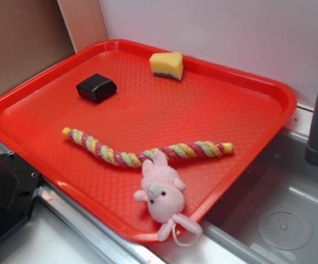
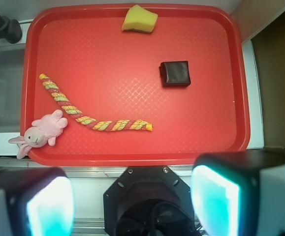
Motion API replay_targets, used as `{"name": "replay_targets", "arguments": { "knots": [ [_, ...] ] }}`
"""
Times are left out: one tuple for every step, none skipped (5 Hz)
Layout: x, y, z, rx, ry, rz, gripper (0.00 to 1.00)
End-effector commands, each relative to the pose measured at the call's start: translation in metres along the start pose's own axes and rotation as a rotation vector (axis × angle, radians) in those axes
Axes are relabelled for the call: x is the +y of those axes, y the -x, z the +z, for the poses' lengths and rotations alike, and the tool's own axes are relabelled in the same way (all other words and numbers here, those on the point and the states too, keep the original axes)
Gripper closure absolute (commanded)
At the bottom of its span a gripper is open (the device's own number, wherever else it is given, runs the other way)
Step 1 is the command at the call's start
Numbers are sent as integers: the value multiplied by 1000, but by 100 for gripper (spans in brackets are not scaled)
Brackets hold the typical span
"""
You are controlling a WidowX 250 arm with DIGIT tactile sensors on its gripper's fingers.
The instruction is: Grab the multicolored rope.
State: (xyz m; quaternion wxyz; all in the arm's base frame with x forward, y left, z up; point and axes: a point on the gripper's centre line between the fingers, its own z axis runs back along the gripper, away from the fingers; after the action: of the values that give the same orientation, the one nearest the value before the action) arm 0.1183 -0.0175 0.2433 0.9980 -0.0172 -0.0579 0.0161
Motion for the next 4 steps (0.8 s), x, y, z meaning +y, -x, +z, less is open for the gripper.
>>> {"name": "replay_targets", "arguments": {
  "knots": [
    [0,0,0,0,0,0,0],
    [-8,-4,-9,-12,28,-135,0],
    [-18,-5,-20,-15,47,-285,0],
    [-30,-5,-34,-51,50,-462,0]
  ]
}}
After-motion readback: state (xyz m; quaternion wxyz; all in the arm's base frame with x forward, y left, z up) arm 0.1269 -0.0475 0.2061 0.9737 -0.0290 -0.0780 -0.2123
